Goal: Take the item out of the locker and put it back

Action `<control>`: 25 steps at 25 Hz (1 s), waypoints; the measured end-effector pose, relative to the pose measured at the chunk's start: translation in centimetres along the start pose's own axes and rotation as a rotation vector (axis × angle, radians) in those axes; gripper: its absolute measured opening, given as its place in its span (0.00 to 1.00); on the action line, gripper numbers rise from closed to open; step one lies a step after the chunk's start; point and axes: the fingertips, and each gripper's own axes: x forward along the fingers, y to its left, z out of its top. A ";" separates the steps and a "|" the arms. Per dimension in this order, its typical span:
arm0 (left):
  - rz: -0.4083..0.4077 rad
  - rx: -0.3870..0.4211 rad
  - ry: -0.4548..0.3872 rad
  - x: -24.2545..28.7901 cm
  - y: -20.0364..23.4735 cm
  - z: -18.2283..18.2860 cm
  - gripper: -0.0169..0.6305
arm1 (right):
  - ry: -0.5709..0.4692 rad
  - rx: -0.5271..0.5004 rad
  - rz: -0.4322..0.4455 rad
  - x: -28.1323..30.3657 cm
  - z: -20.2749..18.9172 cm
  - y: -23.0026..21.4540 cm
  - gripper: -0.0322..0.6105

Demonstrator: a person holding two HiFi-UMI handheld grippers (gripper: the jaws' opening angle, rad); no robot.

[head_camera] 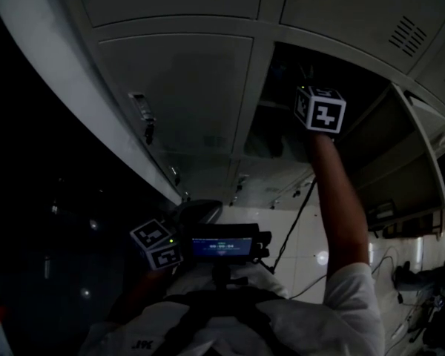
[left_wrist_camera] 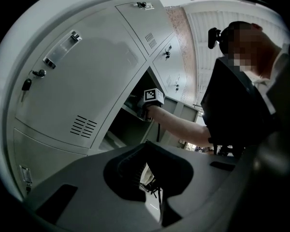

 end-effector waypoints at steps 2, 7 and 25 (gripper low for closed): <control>-0.003 0.001 0.002 0.0 0.1 -0.1 0.02 | -0.039 -0.011 -0.007 -0.9 0.6 -0.1 0.12; -0.024 0.001 0.007 0.5 0.0 0.0 0.01 | -0.070 -0.029 0.014 -3.7 1.2 0.9 0.10; -0.122 0.001 0.055 2.1 -2.6 -0.8 0.02 | -0.146 -0.074 0.000 -14.2 0.6 2.2 0.09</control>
